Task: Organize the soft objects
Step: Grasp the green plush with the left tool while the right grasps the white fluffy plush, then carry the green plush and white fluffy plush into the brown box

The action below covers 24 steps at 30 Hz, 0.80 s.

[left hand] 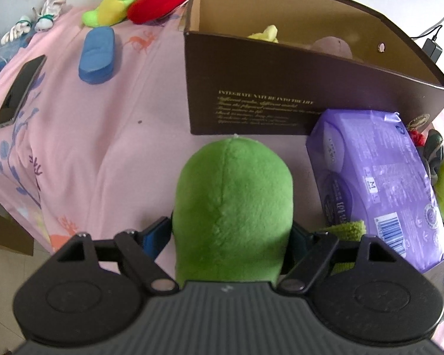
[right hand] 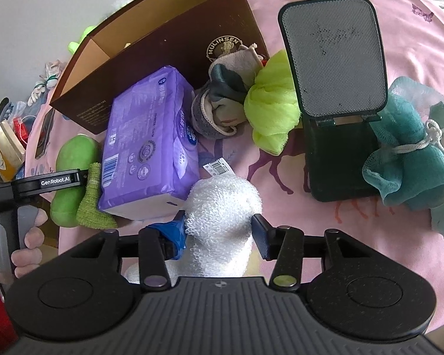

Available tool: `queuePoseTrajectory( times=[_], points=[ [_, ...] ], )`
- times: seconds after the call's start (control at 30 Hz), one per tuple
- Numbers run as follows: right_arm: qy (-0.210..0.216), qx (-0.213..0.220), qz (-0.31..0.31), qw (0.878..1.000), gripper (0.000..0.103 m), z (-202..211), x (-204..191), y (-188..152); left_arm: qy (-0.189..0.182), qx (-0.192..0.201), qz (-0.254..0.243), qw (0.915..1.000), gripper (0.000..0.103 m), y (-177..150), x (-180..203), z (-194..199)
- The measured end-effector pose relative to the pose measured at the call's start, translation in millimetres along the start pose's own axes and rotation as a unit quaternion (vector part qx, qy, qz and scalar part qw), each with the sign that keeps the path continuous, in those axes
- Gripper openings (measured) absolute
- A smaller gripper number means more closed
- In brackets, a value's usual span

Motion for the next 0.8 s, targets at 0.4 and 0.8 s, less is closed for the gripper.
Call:
queuePoseTrajectory(
  times=[0.4,0.8],
  points=[
    [0.034,-0.040,-0.053,0.997,0.038,-13.4,10.0,-3.6,0.023,-0.003,-0.015,0.9996,0.073,1.7,6.0,2.6],
    [0.037,-0.029,-0.050,0.998,0.028,0.5,14.8,-12.3,0.007,-0.003,-0.008,0.9999,0.068,-1.5,8.6,18.8]
  ],
)
Point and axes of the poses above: each gripper's, at about its wrist camera, not at the fingertips, and z roughly against the way its jaws point, x to its right, y to its top, the point moved 6 cm from there along -z, roughly the way its jaws point, and after that the axes turned 10 degrees about -x, right-handed, at the moved point
